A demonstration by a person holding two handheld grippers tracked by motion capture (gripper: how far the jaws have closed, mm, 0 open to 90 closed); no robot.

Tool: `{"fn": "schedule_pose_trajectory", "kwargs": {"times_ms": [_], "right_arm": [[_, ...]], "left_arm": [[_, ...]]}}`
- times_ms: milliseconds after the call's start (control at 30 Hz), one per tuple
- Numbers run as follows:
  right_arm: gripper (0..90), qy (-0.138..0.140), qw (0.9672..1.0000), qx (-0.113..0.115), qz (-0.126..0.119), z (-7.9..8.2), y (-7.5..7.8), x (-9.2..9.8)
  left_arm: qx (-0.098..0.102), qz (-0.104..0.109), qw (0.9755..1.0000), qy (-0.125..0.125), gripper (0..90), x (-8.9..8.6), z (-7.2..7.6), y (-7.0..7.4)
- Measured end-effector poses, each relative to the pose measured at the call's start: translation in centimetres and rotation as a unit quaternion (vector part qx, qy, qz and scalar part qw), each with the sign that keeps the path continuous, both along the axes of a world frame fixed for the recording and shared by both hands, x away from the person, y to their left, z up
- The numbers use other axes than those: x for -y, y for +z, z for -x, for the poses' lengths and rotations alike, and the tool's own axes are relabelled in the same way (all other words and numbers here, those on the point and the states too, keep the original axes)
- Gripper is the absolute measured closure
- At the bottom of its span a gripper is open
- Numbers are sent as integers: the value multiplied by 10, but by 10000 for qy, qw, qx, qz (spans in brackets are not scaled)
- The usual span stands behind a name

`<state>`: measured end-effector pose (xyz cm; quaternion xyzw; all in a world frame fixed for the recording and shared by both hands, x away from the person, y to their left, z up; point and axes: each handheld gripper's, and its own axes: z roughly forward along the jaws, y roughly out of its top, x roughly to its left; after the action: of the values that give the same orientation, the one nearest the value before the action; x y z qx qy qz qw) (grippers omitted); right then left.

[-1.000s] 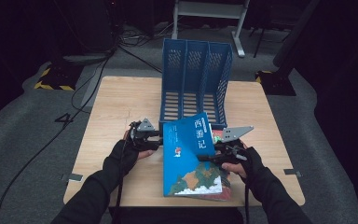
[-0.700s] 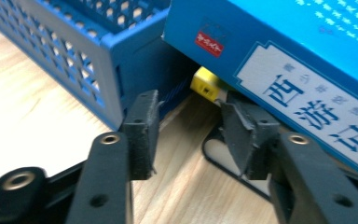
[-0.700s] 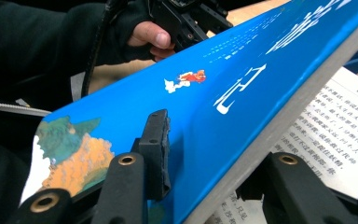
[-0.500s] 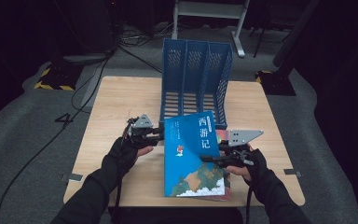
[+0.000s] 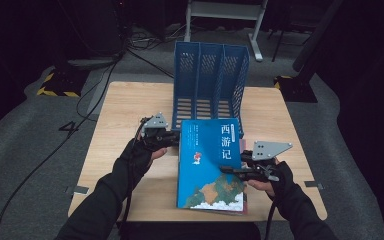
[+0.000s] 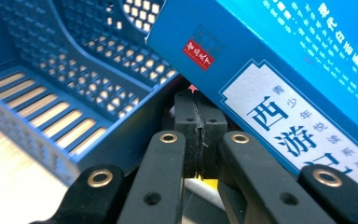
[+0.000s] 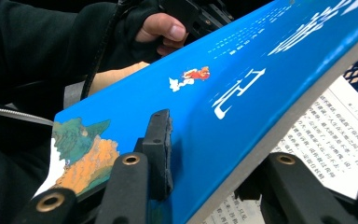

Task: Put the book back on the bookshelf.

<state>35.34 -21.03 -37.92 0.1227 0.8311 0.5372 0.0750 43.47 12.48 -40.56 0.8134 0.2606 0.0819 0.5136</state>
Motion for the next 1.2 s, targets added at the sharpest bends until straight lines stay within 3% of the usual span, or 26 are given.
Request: {"fn": "schedule_pose_trajectory", "kwargs": {"times_ms": [167, 233, 433, 533, 800, 1200], "right_arm": [[677, -87, 9999, 114, 47, 0, 6, 5], [702, -228, 9996, 167, 24, -4, 8, 6], [707, -270, 9993, 262, 16, -5, 9, 7], [713, -269, 9992, 291, -8, -4, 9, 7], [746, -350, 9973, 633, -121, 1, 14, 7], [792, -606, 9948, 767, -295, 0, 19, 9]], "left_arm": [[74, 295, 9995, -87, 899, 2, -6, 22], [60, 350, 9993, -64, 900, 4, -9, 26], [71, 428, 9990, -148, 900, 6, -13, 27], [176, 405, 9989, -166, 900, 6, -10, 33], [456, 430, 9976, -300, 900, 14, -6, 58], [810, 229, 9957, -377, 900, 20, 4, 87]]}}
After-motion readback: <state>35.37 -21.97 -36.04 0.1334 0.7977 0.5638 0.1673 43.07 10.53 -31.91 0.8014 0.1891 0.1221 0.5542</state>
